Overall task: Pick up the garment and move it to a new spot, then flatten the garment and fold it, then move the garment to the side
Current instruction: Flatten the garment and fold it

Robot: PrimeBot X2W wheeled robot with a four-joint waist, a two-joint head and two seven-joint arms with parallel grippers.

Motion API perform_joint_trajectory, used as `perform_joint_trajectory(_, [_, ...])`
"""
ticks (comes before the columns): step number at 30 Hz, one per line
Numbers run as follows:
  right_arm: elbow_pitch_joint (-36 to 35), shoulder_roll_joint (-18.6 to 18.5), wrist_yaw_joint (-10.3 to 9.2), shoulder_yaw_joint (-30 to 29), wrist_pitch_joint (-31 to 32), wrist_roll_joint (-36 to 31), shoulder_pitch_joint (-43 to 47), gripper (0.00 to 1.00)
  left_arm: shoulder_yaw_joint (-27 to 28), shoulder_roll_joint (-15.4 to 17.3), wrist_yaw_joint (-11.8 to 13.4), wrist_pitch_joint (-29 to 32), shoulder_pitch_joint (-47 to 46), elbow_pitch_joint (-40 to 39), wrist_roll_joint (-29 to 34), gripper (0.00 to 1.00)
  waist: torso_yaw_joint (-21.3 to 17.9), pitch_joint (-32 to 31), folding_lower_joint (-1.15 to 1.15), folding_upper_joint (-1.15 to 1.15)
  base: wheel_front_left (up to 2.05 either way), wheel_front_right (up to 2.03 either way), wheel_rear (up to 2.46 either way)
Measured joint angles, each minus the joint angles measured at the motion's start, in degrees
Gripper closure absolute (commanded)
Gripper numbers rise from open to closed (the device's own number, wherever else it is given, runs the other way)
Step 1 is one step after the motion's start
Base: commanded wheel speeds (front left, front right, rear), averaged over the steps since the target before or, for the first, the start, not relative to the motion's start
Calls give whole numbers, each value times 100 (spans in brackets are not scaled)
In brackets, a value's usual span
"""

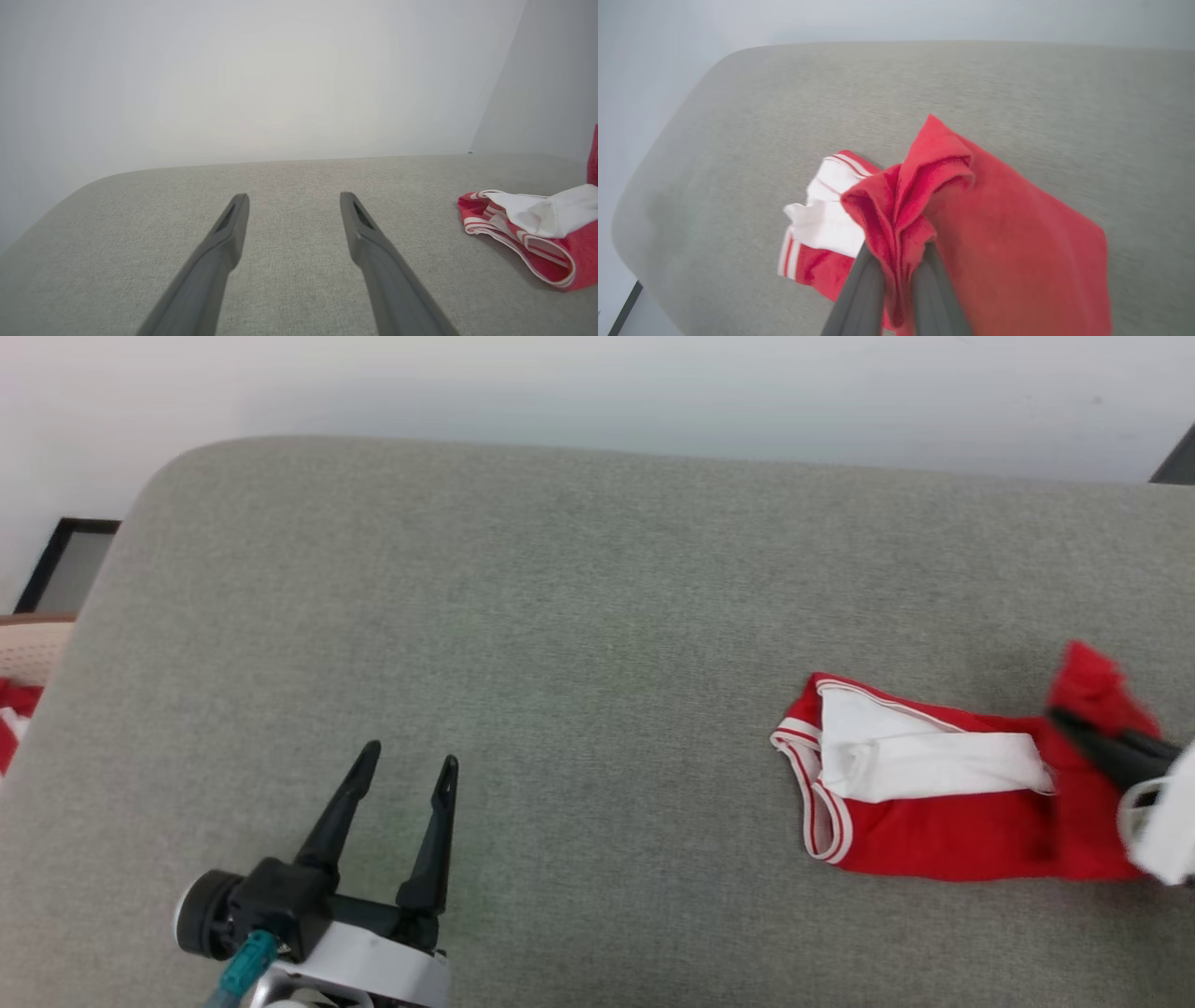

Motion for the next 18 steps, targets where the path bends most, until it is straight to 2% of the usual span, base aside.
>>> perform_joint_trajectory(4, [-415,331,0,432,253,-190,-187,100,-26,-59,0,0,9,3,-18,0,111,-8,0,0,0,0,0])
perform_joint_trajectory(8, [-481,555,0,926,371,-488,-467,100,-65,-101,0,0,-1,-22,11,0,231,52,0,0,0,0,0])
perform_joint_trajectory(12, [-182,670,0,1301,257,-818,-821,100,-114,-193,0,0,-41,-37,46,0,339,176,0,0,0,0,0])
perform_joint_trajectory(18, [570,794,0,1664,-26,-929,-1065,100,-180,-321,0,0,-155,-55,60,0,538,368,0,0,0,0,0])
